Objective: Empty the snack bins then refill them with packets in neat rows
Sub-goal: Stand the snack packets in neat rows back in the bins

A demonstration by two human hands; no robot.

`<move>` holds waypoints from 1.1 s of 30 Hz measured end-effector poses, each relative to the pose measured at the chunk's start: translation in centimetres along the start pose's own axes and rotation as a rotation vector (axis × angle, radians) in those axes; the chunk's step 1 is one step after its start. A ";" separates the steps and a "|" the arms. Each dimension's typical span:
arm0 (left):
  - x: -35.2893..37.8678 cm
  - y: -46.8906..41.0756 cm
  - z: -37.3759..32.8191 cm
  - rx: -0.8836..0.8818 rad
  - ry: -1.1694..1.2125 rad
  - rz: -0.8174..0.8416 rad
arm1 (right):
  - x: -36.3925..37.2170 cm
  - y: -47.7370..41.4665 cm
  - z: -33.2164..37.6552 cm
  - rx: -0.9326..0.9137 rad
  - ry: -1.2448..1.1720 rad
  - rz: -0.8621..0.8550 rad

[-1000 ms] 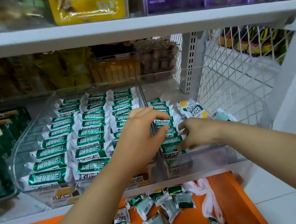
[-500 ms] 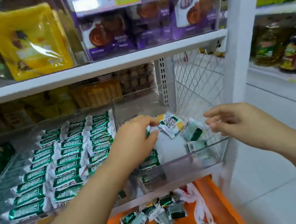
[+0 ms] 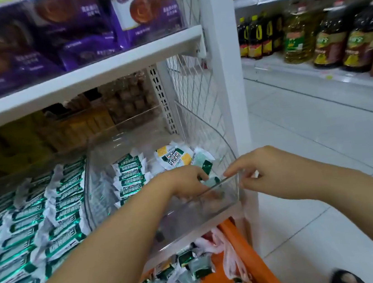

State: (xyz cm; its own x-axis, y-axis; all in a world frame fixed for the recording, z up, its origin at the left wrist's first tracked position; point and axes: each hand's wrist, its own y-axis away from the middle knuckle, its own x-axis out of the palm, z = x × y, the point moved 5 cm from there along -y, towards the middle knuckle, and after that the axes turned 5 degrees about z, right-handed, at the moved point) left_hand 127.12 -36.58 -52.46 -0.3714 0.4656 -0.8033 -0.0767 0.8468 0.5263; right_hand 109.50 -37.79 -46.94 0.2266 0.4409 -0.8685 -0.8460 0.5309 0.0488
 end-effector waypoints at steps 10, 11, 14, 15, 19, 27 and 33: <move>-3.5 4.9 1.0 0.215 0.185 -0.434 | -0.5 -0.3 -0.2 -0.007 -0.249 -0.126; -4.0 5.9 1.1 0.257 0.212 -0.509 | -0.8 -0.3 -0.2 -0.002 -0.317 -0.176; -4.7 9.1 0.5 0.387 0.246 -0.739 | -1.4 -0.2 0.1 0.063 -0.661 -0.235; -4.7 10.1 -0.1 0.446 0.239 -0.808 | -1.2 -0.1 0.3 0.104 -0.818 -0.187; -3.4 12.3 -3.3 0.683 0.052 -0.892 | -0.1 0.2 1.6 0.145 -1.180 0.041; -3.6 8.0 0.2 0.293 0.380 -0.616 | -2.1 1.3 -1.0 0.218 -0.755 -0.128; -3.6 1.1 1.0 0.015 0.459 -0.381 | -2.5 1.3 -1.8 0.215 -0.690 -0.167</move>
State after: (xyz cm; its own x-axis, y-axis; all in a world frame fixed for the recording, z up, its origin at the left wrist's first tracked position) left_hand 129.31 -37.02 -49.28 -0.6827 -0.0275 -0.7302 -0.2714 0.9373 0.2185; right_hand 107.00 -39.51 -45.63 0.6556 0.6589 -0.3688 -0.6766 0.7295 0.1006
